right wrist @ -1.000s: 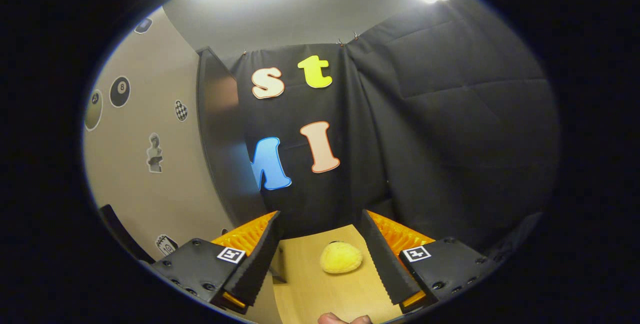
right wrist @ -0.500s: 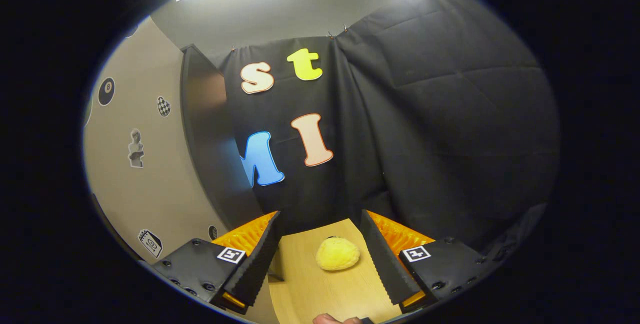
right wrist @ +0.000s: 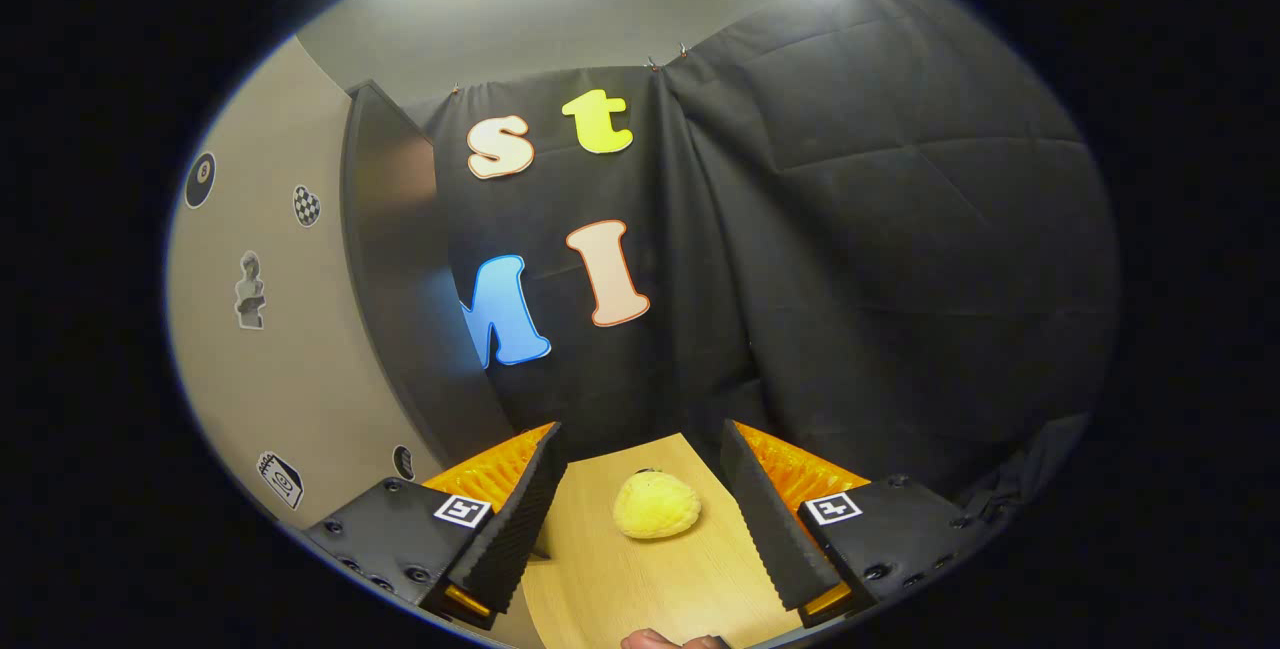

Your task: Open the cabinet door with the right hand, grasp the bottle in the cabinet with the left hand and place it on the coaster, then close the cabinet door with the right hand.

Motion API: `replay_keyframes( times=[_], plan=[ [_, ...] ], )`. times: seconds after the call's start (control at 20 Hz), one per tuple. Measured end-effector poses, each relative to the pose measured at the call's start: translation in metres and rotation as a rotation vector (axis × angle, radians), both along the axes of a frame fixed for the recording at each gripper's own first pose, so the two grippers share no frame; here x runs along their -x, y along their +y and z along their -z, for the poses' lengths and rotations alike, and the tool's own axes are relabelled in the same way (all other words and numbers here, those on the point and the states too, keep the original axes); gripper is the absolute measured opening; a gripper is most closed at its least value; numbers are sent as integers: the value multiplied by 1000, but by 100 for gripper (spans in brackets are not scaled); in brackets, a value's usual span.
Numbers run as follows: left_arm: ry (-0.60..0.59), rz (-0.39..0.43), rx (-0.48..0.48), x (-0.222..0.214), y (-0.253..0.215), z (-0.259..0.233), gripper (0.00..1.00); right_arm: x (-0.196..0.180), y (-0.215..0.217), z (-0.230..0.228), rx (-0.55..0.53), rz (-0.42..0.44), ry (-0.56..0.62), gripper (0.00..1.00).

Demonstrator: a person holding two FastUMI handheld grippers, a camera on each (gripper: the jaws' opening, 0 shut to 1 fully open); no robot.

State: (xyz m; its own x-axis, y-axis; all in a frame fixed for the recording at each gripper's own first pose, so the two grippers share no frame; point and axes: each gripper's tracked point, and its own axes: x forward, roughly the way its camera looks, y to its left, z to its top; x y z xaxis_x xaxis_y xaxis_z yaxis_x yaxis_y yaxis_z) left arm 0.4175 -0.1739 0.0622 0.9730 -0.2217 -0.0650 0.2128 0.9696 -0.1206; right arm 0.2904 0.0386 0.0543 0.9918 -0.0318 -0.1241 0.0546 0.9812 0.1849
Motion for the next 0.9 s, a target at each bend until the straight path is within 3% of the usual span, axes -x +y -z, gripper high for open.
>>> replay_keyframes(
  times=[0.1,0.15,0.25,0.35,0.45,0.5,0.55,0.6,0.75,0.8,0.9],
  plan=[
    [-14,-3,-5,-6,-1,-4,86,-3,-3,2,3,-1,7,98],
    [-19,-10,-8,-10,-1,-3,86,-4,-4,2,6,-4,11,92],
    [-20,-11,1,-12,-4,-3,88,-7,-4,2,13,-14,15,98],
    [-18,-17,17,-13,-7,-1,88,-10,-2,3,25,-29,18,98],
    [-18,-27,15,-13,-5,-1,76,-14,0,4,41,-50,27,98],
    [-17,-30,15,-12,-5,-1,76,-16,0,5,50,-59,27,93],
    [-16,-34,11,-11,-6,-1,76,-18,0,4,59,-66,28,98],
    [-15,-33,10,-9,-6,-2,75,-21,1,4,64,-77,25,93],
    [-37,-33,18,1,-5,-8,73,-25,6,1,65,-108,16,93],
    [-50,-35,14,6,-5,-13,71,-25,6,0,63,-115,10,98],
    [-69,-32,9,20,-2,-22,71,-23,9,-2,57,-123,4,93]
  ],
)
